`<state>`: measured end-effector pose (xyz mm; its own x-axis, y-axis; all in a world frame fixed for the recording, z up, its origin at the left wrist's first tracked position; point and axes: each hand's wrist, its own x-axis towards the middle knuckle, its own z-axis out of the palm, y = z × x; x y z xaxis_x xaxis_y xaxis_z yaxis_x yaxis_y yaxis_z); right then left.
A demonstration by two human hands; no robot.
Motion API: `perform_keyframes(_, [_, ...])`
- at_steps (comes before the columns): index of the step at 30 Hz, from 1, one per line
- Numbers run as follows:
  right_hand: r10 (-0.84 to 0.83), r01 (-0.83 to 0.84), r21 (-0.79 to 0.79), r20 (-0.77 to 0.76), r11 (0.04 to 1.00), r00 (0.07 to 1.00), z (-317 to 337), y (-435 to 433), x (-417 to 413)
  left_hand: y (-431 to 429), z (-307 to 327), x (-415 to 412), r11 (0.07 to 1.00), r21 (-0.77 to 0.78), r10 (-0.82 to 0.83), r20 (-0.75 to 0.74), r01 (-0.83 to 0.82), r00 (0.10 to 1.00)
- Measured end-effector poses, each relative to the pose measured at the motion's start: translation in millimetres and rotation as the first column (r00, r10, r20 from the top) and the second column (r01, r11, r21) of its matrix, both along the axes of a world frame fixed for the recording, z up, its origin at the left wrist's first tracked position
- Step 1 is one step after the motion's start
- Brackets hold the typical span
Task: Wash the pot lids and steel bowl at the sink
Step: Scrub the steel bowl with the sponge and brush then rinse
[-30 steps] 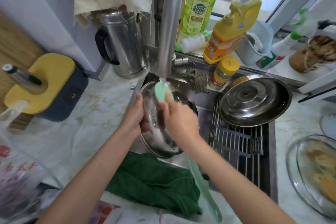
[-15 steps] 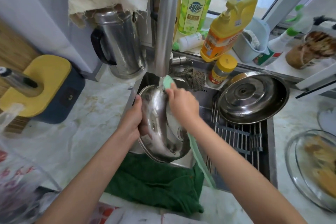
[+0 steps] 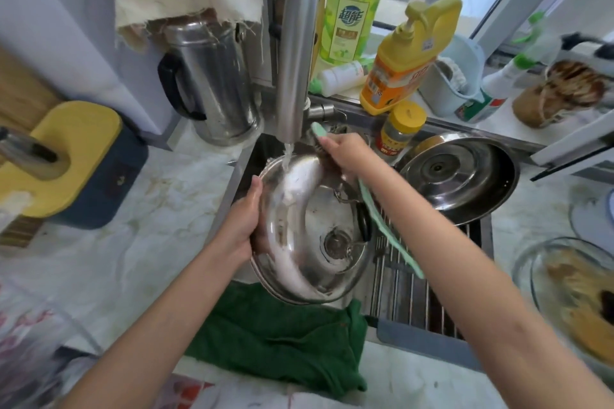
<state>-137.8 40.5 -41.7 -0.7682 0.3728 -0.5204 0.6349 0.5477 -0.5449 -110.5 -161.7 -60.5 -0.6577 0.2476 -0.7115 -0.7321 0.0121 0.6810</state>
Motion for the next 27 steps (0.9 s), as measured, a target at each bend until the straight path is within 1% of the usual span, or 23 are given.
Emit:
perform_keyframes(1, [-0.063,0.064,-0.09,0.012,0.994,0.998,-2.8,17.0,2.7,-2.2,2.4,-2.9,1.0,0.02,-0.018,-0.006,0.018,1.0])
perform_keyframes(4, [-0.261,0.257,-0.171,-0.001,0.951,0.965,-15.0,52.0,17.8,-11.0,4.2,-17.8,0.999,0.034,0.011,0.017,-0.011,1.0])
perform_keyframes(5, [-0.306,0.302,-0.228,0.017,0.926,0.952,-22.0,58.4,25.2,-12.5,2.9,-22.8,0.999,0.051,0.004,0.026,-0.005,1.0])
perform_keyframes(7, [-0.34,0.344,-0.346,0.075,0.873,0.937,-37.8,65.4,41.8,-14.5,1.3,-31.4,0.996,0.088,-0.027,0.044,0.023,0.999])
perform_keyframes(9, [-0.321,0.344,-0.385,0.124,0.856,0.939,-50.3,69.8,61.5,-12.5,2.7,-37.7,0.991,0.123,-0.061,0.09,0.049,0.994])
perform_keyframes(10, [-0.328,0.349,-0.434,0.125,0.831,0.936,-52.5,71.2,68.4,-9.4,5.2,-41.5,0.99,0.125,-0.072,0.103,0.059,0.992])
perform_keyframes(11, [-0.367,0.382,-0.512,0.134,0.769,0.92,-53.1,71.1,76.4,-7.5,4.2,-44.4,0.99,0.123,-0.087,0.108,0.073,0.99])
perform_keyframes(12, [-0.425,0.423,-0.591,0.145,0.687,0.893,-51.9,69.1,83.2,-5.5,6.0,-45.6,0.987,0.134,-0.1,0.112,0.085,0.989])
perform_keyframes(13, [-0.473,0.455,-0.633,0.155,0.627,0.867,-52.2,67.4,87.3,-3.3,5.0,-47.2,0.986,0.141,-0.103,0.1,0.088,0.99])
perform_keyframes(14, [-0.517,0.48,-0.646,0.15,0.594,0.843,-52.7,65.3,89.0,-1.6,3.9,-49.1,0.985,0.151,-0.089,0.073,0.077,0.993])
perform_keyframes(16, [-0.589,0.497,-0.626,0.075,0.6,0.805,-48.5,58.6,88.8,2.5,-3.5,-52.6,0.994,0.109,-0.004,-0.03,0.008,1.0])
perform_keyframes(18, [-0.655,0.524,-0.607,0.006,0.598,0.755,-42.8,53.1,89.3,3.4,-10.8,-54.7,0.999,0.027,0.044,-0.137,-0.041,0.99])
perform_keyframes(20, [-0.702,0.548,-0.618,-0.01,0.564,0.712,-36.5,51.3,93.3,4.7,-13.8,-53.9,1.0,0.014,-0.009,-0.186,0.012,0.982])
perform_keyframes(22, [-0.71,0.531,-0.642,-0.03,0.553,0.704,-31.9,51.2,101.0,5.8,-13.4,-50.2,0.993,0.001,-0.112,-0.259,0.116,0.959])
perform_keyframes(24, [-0.73,0.531,-0.666,-0.029,0.523,0.683,-30.6,52.9,109.5,9.1,-10.8,-44.2,0.975,-0.102,-0.222,-0.326,0.2,0.919])
perform_keyframes(25, [-0.736,0.534,-0.668,-0.03,0.518,0.677,-31.2,54.1,113.5,11.6,-11.2,-41.0,0.968,-0.128,-0.247,-0.33,0.217,0.911])
perform_keyframes(27, [-0.738,0.534,-0.67,-0.031,0.516,0.674,-30.4,53.8,120.1,15.3,-13.3,-34.5,0.966,-0.111,-0.258,-0.311,0.234,0.915])
